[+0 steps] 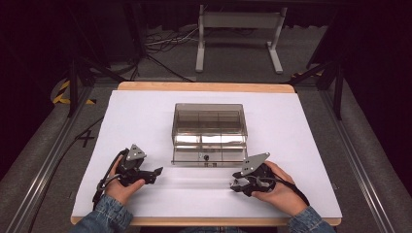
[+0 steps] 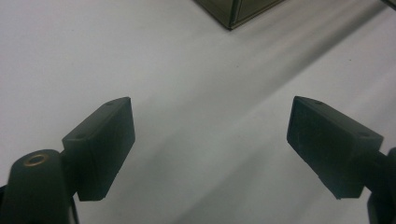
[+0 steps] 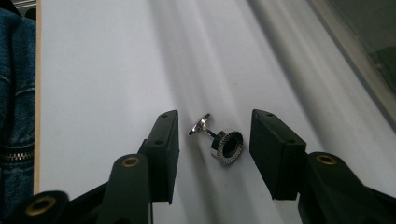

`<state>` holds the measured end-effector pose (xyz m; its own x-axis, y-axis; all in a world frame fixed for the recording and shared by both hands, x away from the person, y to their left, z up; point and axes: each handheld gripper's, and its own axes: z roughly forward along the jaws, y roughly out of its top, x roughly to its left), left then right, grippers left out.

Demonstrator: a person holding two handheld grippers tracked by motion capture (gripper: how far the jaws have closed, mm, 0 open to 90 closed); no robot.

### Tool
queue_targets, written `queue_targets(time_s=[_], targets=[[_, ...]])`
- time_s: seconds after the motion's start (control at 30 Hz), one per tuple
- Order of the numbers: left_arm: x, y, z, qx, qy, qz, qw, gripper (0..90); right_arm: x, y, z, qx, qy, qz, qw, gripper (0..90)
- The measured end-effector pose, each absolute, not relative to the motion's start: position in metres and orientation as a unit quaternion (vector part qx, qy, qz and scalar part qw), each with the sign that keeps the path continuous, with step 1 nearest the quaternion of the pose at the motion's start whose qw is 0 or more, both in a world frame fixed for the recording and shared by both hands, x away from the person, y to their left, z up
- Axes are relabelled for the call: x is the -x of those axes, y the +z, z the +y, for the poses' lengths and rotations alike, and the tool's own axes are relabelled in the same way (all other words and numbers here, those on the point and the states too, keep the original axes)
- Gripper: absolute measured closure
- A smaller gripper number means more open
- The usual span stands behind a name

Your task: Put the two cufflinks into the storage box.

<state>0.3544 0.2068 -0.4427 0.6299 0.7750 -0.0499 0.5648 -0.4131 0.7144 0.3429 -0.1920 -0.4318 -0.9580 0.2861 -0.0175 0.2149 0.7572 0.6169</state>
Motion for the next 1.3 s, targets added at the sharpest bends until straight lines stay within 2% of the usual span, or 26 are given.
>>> queue_targets(time_s=[0.3, 0.43, 0.5, 0.9, 1.3], targets=[[-0.354, -0.443, 0.207, -0.829, 0.147, 0.402, 0.36, 15.9, -0.344, -0.435, -0.19, -0.125, 0.323, 0.936, 0.053, 58.8], [-0.355, -0.443, 0.207, -0.829, 0.145, 0.404, 0.36, 15.9, -0.344, -0.435, -0.192, -0.127, 0.326, 0.935, 0.054, 64.5], [-0.355, -0.443, 0.206, -0.828, 0.146, 0.403, 0.36, 15.9, -0.342, -0.434, -0.192, -0.124, 0.323, 0.937, 0.053, 72.9], [-0.354, -0.443, 0.207, -0.828, 0.146, 0.404, 0.359, 15.9, -0.339, -0.43, -0.188, -0.117, 0.315, 0.941, 0.05, 74.2], [-0.354, -0.443, 0.209, -0.829, 0.151, 0.404, 0.357, 15.8, -0.335, -0.41, -0.184, -0.111, 0.321, 0.939, 0.043, 74.2]])
